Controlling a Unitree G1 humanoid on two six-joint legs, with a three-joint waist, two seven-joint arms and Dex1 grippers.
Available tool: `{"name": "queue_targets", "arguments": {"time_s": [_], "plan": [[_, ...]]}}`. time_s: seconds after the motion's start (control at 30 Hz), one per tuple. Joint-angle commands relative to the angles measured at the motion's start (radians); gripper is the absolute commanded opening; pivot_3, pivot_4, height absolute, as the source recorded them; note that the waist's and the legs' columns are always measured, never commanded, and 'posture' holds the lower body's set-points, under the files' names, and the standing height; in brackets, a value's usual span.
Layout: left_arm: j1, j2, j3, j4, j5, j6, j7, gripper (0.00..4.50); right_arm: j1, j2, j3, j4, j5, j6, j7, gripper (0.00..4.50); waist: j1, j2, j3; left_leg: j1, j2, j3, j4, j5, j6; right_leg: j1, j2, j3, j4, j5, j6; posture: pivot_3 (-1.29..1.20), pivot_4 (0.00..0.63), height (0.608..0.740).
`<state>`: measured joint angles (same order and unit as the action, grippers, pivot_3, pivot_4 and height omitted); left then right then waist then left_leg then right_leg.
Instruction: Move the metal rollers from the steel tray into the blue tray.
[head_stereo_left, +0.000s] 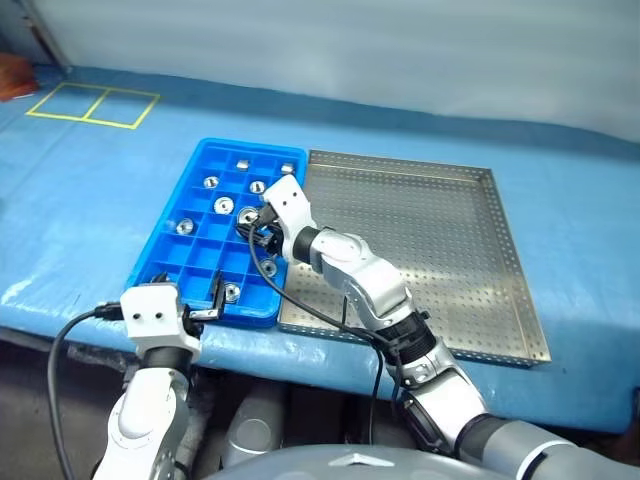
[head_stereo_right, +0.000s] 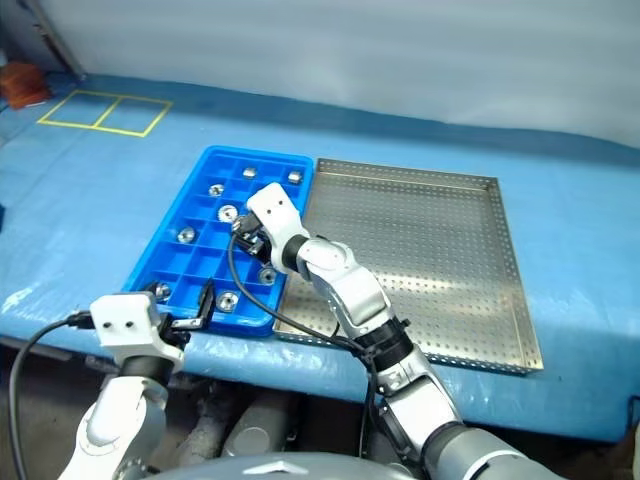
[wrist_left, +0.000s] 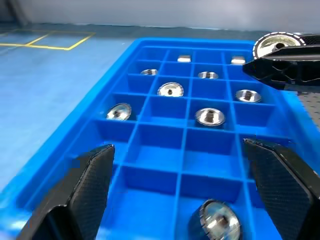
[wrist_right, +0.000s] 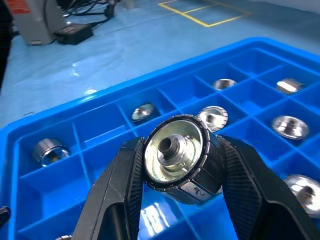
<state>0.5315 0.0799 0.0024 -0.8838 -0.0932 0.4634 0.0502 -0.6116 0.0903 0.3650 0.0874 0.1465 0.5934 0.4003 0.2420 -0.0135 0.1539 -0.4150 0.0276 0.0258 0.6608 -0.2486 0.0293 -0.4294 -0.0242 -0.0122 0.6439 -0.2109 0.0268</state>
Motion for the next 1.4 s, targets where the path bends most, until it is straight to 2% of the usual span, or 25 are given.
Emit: {"name": "queue_targets", "arguments": {"time_s": [0.03, 0.33, 0.6, 0.73, 0.9, 1.4], "plan": [[0.037, -0.017, -0.008, -0.068, 0.023, -0.046, 0.015, 4.5, -0.03, 0.031, 0.005, 0.033, 0.006, -0.055, 0.036, 1.86, 0.043, 0.0, 0.0, 0.0, 0.0, 0.0, 0.0, 0.0, 0.0, 0.0, 0.0, 0.0, 0.0, 0.0, 0.0, 0.67, 0.15, 0.74], [0.063, -0.022, -0.045, -0.072, 0.039, -0.061, 0.009, 4.5, -0.018, 0.038, 0.032, 0.121, -0.02, -0.089, 0.085, 1.86, 0.23, -0.002, -0.001, -0.004, 0.001, 0.002, 0.001, -0.001, -0.002, -0.01, 0.0, -0.003, 0.0, -0.002, -0.002, 0.66, 0.15, 0.74], [0.036, -0.015, -0.047, -0.058, 0.031, -0.051, -0.011, 4.5, -0.011, -0.002, -0.01, 0.062, -0.016, -0.06, 0.095, 1.86, 0.334, -0.003, -0.002, -0.012, 0.0, 0.005, 0.003, -0.003, -0.005, -0.017, 0.001, -0.009, 0.0, 0.0, 0.001, 0.61, 0.15, 0.74], [0.01, -0.012, -0.043, -0.042, 0.024, -0.044, -0.027, 4.5, 0.003, -0.031, -0.025, 0.016, -0.012, -0.038, 0.091, 1.86, 0.35, -0.003, -0.002, -0.013, 0.0, 0.002, 0.004, -0.004, -0.007, -0.016, 0.001, -0.015, 0.0, -0.001, 0.0, 0.58, 0.15, 0.74], [-0.011, -0.009, -0.041, -0.031, 0.021, -0.034, -0.042, 4.5, 0.016, -0.048, -0.039, 0.01, -0.019, -0.031, 0.077, 1.86, 0.347, -0.003, -0.002, -0.013, 0.0, 0.001, 0.004, -0.004, -0.007, -0.015, 0.001, -0.017, 0.0, -0.001, -0.001, 0.57, 0.15, 0.74], [-0.021, -0.012, -0.042, -0.03, 0.024, -0.026, -0.045, 4.5, -0.022, -0.018, -0.08, 0.18, -0.057, -0.11, 0.011, 1.86, 0.347, -0.003, -0.003, -0.014, 0.001, 0.0, 0.005, -0.003, -0.008, -0.015, 0.001, -0.019, 0.001, -0.001, -0.001, 0.6, 0.15, 0.74]]}}
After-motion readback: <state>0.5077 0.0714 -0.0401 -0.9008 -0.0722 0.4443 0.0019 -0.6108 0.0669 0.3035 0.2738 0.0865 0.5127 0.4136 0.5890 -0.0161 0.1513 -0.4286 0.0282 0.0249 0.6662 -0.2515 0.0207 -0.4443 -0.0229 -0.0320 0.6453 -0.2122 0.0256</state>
